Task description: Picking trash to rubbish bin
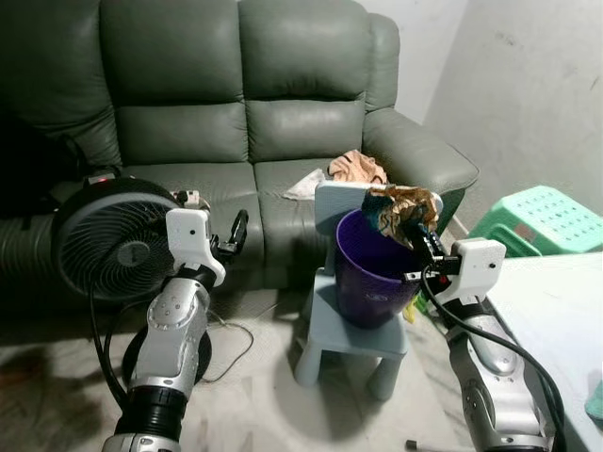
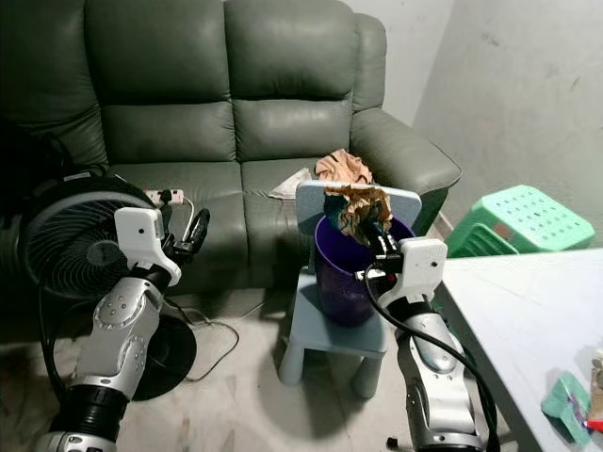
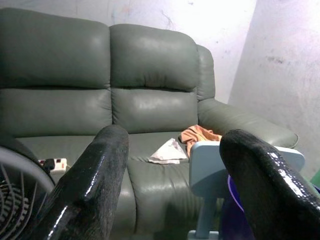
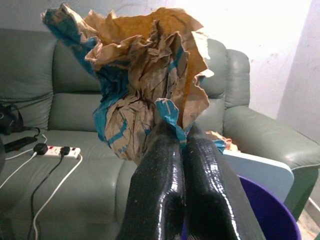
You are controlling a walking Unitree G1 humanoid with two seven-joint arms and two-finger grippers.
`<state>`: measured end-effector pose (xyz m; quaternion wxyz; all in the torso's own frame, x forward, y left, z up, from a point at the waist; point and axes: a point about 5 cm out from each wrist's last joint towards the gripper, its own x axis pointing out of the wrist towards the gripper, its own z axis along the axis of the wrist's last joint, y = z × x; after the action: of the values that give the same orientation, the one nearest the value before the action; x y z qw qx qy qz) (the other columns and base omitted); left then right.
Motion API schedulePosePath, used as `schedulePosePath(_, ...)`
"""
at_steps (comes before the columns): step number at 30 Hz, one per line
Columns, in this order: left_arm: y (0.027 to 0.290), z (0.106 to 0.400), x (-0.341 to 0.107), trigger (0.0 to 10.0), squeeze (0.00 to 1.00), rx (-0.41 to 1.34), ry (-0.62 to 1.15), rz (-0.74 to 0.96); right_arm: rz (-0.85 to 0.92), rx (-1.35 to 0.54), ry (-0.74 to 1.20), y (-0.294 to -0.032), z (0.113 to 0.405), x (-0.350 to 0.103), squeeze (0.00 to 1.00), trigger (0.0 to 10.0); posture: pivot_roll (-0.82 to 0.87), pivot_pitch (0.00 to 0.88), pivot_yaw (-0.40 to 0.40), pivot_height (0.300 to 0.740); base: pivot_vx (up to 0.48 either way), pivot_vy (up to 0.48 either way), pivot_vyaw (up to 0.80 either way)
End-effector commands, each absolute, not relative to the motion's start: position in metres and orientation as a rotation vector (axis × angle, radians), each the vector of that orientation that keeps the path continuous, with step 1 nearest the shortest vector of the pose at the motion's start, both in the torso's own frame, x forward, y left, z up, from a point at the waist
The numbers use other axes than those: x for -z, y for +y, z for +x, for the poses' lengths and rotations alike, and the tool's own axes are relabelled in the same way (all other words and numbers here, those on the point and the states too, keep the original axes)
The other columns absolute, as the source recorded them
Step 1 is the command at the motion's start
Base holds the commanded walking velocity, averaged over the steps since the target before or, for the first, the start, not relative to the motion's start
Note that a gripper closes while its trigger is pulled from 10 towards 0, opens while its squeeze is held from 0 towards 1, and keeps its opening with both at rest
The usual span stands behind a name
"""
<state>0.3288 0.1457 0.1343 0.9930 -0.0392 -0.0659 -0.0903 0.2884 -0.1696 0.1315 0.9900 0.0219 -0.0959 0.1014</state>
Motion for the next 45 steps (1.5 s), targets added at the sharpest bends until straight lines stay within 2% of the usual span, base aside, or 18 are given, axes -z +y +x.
schedulePosePath(1, 0.143, 0.331, -0.142, 10.0, 0.00, 0.196, -0.152, -0.069, 0.048, -0.216, -0.195, -0.168, 0.289, -0.134, 0.00, 10.0, 0.02, 0.000, -0.080, 0.740, 0.266, 0.000, 0.00)
schedulePosePath(27, 0.138, 0.332, -0.145, 10.0, 0.00, 0.217, -0.158, -0.079, 0.056, -0.266, -0.182, -0.163, 0.287, -0.132, 0.00, 10.0, 0.02, 0.000, -0.086, 0.740, 0.254, 0.000, 0.00)
schedulePosePath(45, 0.137, 0.330, -0.144, 10.0, 0.00, 0.210, -0.159, -0.110, 0.054, -0.326, -0.165, -0.158, 0.285, -0.131, 0.00, 10.0, 0.03, 0.000, -0.106, 0.740, 0.000, 0.000, 0.00)
